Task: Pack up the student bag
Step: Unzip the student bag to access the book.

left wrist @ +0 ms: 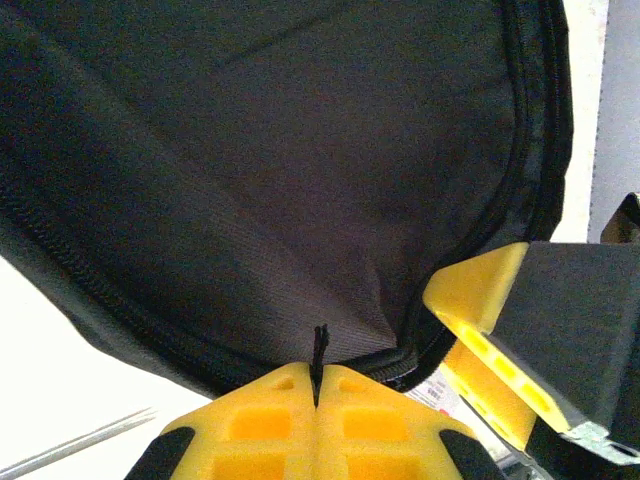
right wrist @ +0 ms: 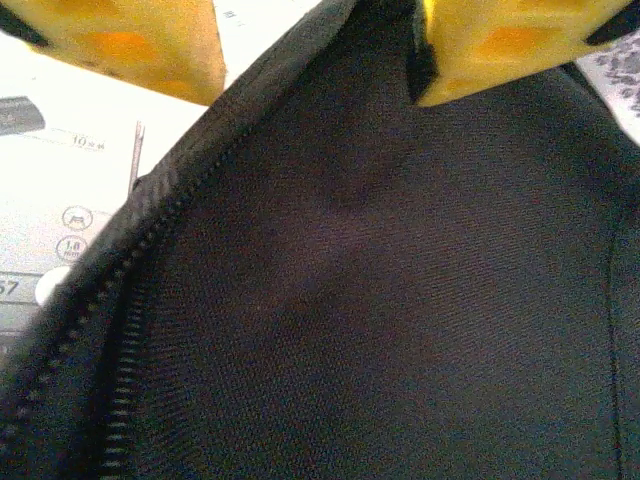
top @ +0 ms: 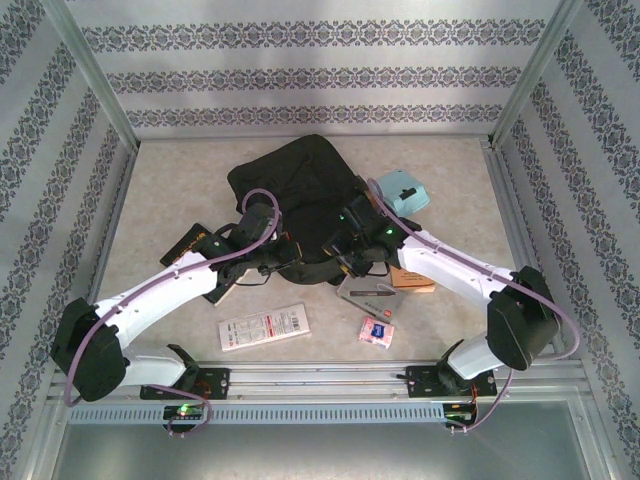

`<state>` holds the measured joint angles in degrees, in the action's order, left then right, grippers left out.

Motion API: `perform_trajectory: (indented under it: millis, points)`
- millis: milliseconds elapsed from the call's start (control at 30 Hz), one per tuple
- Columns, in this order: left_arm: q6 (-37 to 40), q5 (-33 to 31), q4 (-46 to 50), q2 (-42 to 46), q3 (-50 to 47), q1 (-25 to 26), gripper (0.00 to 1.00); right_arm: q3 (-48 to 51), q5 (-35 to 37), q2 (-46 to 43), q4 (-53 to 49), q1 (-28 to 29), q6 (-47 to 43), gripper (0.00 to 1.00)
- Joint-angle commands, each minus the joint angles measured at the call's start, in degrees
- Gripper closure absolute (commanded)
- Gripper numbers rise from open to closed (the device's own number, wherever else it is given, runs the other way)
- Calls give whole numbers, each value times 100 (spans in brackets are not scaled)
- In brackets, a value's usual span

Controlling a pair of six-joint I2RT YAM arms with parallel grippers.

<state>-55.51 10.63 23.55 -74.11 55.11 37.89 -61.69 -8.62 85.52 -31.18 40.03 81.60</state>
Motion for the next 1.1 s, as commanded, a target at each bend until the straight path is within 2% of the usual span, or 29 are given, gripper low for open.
perform_trajectory:
  millis: [0, 133, 300, 700, 833, 1067]
  points:
    - [57, -214, -4, 237, -143, 52, 100, 158, 131, 40, 47, 49, 119, 61]
    - [27, -278, 93, 338, -261, 1, 100, 284, 331, -9, 53, 24, 145, 81]
    - [124, -386, 299, 545, -359, -200, 100, 380, 543, -118, -13, -30, 111, 99]
    - [504, -349, 469, 609, -407, -1115, 100, 500, 678, -298, -97, -181, -51, 100]
    - [625, -229, 393, 445, -305, -1498, 100, 494, 714, -358, -91, -207, -151, 100]
    - [842, -267, 308, -97, 21, -1879, 100, 456, 756, -382, -99, -249, -395, 100]
